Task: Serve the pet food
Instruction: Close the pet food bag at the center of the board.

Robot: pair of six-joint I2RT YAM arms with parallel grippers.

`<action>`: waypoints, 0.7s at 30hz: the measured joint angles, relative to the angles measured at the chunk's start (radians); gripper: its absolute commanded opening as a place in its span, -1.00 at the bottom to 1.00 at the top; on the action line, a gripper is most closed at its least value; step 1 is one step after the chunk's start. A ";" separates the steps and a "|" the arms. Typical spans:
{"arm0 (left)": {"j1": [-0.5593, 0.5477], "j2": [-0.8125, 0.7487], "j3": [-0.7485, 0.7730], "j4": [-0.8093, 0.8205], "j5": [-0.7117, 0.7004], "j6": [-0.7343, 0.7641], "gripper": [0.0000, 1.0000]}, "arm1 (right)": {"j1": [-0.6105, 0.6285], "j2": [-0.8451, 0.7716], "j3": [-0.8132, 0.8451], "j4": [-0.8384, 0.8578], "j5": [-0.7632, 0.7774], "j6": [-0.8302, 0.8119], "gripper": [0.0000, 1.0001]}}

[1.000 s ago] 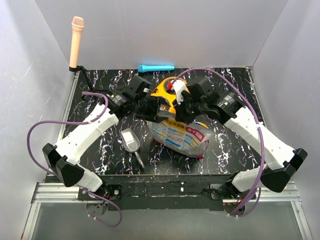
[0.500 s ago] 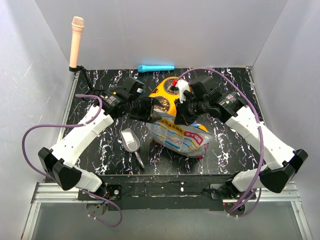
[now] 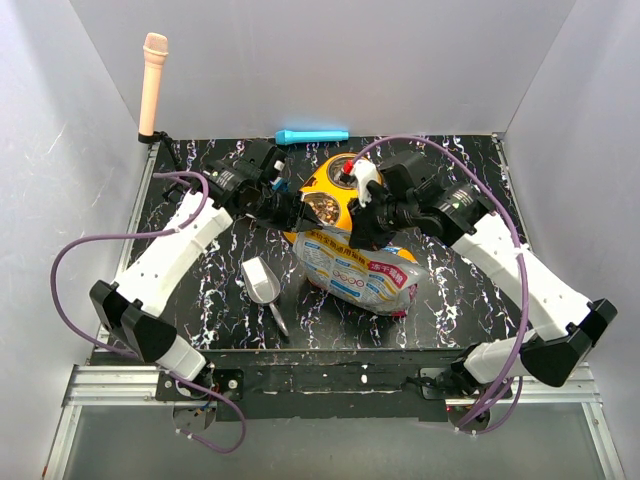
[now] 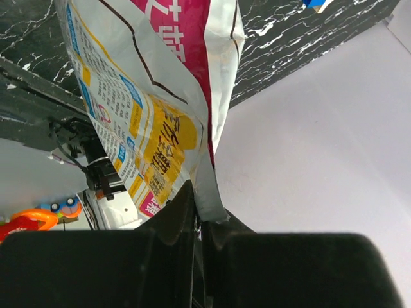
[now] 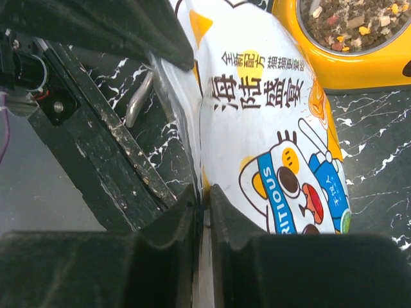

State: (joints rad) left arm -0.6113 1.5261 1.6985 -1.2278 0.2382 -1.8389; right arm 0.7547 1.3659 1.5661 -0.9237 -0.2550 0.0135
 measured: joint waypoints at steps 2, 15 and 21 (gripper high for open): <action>0.008 0.020 0.027 -0.029 0.011 0.005 -1.00 | 0.000 -0.013 -0.013 0.005 0.002 -0.001 -0.46; 0.026 0.048 0.058 -0.066 0.049 -0.002 -1.00 | -0.008 -0.107 -0.076 -0.017 0.039 -0.039 -0.97; 0.036 0.050 0.056 -0.069 0.071 0.005 -1.00 | -0.070 -0.113 -0.115 0.010 -0.098 0.001 -0.67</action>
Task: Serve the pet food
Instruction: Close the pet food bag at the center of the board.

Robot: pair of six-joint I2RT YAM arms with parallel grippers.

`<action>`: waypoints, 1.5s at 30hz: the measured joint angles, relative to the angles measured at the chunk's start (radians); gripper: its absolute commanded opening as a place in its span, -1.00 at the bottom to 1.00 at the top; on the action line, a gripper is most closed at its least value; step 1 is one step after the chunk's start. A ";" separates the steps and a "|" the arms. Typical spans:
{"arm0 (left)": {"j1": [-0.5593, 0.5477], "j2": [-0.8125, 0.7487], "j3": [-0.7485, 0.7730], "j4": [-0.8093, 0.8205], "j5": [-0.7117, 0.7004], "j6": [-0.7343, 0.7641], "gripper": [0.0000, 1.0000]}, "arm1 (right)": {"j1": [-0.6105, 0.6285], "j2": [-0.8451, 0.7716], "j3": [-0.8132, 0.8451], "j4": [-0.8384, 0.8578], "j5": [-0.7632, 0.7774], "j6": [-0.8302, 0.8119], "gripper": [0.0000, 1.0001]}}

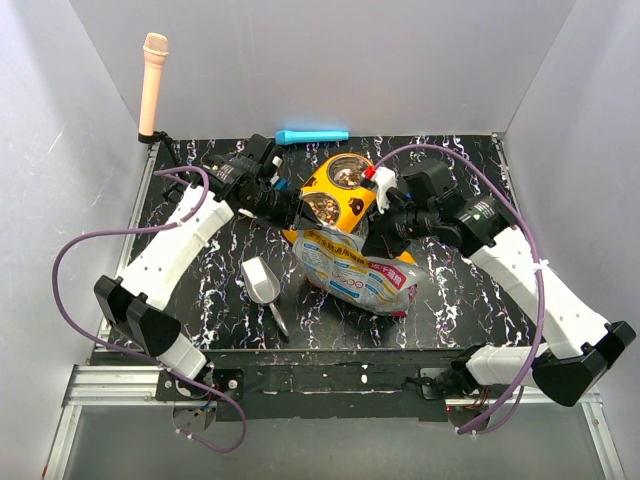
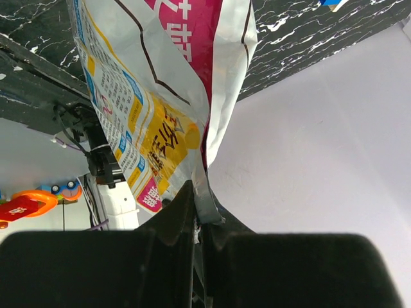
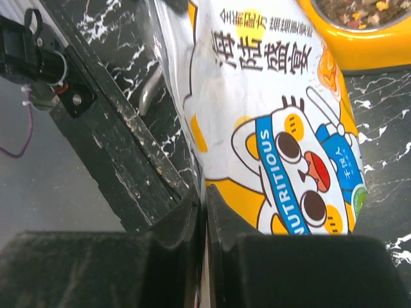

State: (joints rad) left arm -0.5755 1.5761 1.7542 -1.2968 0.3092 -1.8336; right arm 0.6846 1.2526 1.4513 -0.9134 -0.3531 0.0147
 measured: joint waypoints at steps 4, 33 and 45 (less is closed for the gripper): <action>0.008 0.005 0.001 -0.005 0.015 0.004 -1.00 | -0.004 -0.025 -0.027 -0.010 0.000 0.013 -0.55; 0.024 0.033 0.018 0.000 0.056 0.034 -1.00 | -0.095 -0.166 -0.105 -0.079 0.006 0.053 -0.97; 0.030 0.037 0.010 0.048 0.058 0.031 -0.26 | -0.095 -0.183 -0.090 -0.113 0.011 0.045 -0.28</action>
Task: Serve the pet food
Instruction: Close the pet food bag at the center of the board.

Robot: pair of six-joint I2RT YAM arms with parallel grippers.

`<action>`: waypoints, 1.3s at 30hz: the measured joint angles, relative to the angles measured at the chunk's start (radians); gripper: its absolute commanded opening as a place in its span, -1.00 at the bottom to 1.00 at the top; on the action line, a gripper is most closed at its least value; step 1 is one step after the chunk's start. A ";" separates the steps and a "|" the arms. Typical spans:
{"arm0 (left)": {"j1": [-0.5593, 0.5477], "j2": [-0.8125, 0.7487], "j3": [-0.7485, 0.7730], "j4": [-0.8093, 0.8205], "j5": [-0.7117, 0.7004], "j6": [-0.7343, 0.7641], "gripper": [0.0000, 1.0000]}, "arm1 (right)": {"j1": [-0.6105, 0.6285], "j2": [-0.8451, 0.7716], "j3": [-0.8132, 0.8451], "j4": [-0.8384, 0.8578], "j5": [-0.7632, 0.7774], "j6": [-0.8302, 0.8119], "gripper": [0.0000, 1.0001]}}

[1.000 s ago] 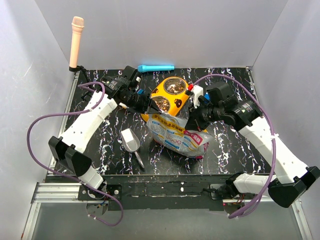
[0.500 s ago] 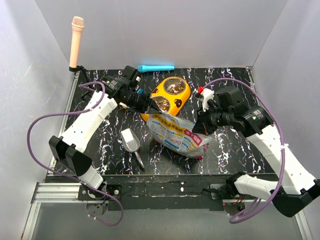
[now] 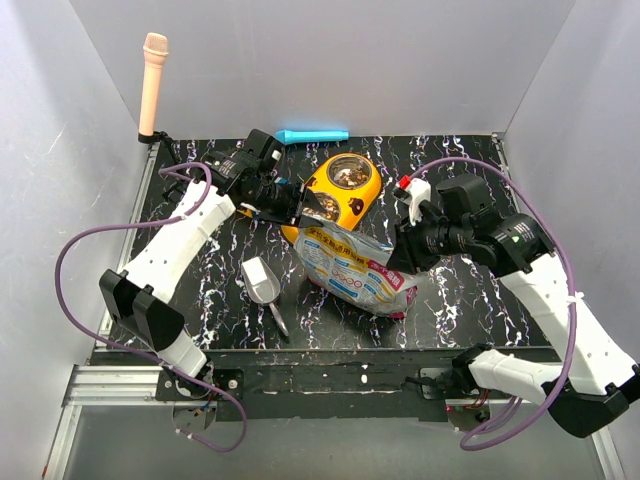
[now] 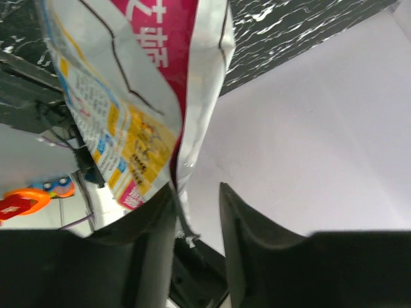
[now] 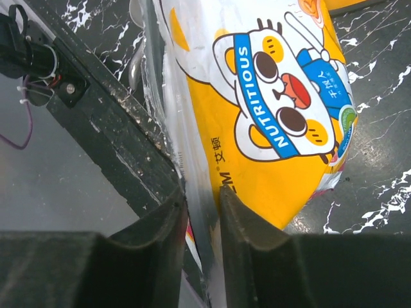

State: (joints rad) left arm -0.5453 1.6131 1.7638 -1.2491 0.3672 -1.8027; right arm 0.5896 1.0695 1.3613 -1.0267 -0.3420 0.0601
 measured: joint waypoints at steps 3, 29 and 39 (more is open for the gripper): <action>0.007 -0.002 -0.010 0.030 -0.005 0.000 -0.09 | 0.003 0.015 0.024 -0.025 -0.004 -0.008 -0.21; -0.225 -0.020 -0.093 0.196 -0.079 -0.132 -0.18 | 0.457 0.185 0.178 -0.030 0.775 -0.062 -0.97; -0.228 -0.068 -0.240 0.333 -0.092 -0.119 -1.00 | 0.580 0.076 0.003 0.149 0.941 -0.246 -0.97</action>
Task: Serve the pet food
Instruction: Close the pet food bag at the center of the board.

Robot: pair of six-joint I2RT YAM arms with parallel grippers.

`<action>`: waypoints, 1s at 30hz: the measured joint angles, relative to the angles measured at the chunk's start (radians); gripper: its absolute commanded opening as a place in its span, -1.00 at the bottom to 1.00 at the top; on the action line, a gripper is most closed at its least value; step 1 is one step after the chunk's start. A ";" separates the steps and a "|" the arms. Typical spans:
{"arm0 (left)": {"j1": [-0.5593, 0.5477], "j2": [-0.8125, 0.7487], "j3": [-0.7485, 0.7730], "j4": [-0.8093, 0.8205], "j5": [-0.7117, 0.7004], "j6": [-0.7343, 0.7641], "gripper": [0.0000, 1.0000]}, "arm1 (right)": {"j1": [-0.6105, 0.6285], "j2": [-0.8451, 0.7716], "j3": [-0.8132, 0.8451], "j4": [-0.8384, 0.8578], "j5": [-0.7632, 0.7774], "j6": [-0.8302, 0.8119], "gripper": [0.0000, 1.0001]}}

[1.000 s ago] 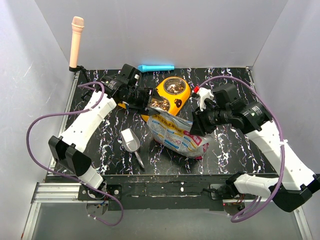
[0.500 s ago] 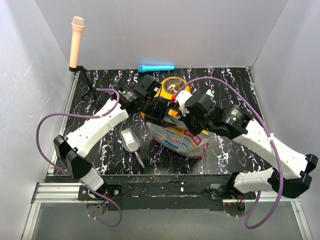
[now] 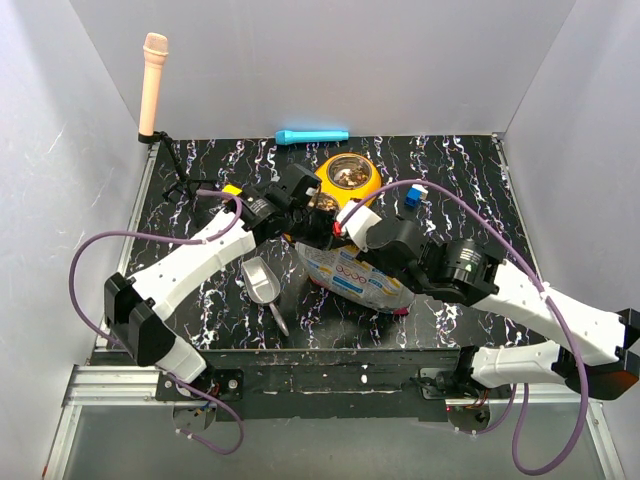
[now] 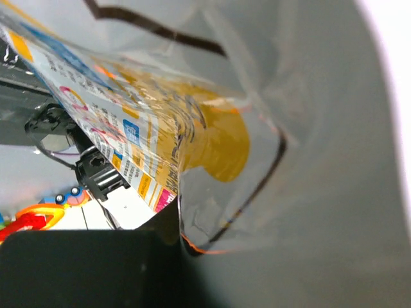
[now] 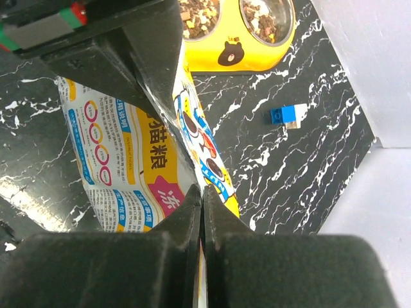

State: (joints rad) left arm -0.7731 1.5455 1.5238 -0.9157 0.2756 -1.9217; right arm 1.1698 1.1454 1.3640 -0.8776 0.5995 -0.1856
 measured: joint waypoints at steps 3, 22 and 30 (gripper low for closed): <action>0.005 -0.030 -0.059 0.093 -0.010 0.030 -1.00 | 0.004 0.011 0.006 -0.002 0.040 0.032 -0.97; 0.025 -0.111 -0.399 0.791 -0.112 0.231 -1.00 | -0.298 0.152 0.584 -0.410 -0.442 1.191 0.21; 0.029 -0.119 -0.418 0.830 -0.193 0.243 -1.00 | -0.344 -0.097 0.067 -0.291 -0.586 1.776 0.18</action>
State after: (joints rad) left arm -0.7444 1.4265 1.1053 -0.0860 0.0826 -1.6783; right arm 0.8257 1.0485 1.4307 -1.1690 0.0139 1.5902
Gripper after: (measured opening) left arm 0.013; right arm 0.584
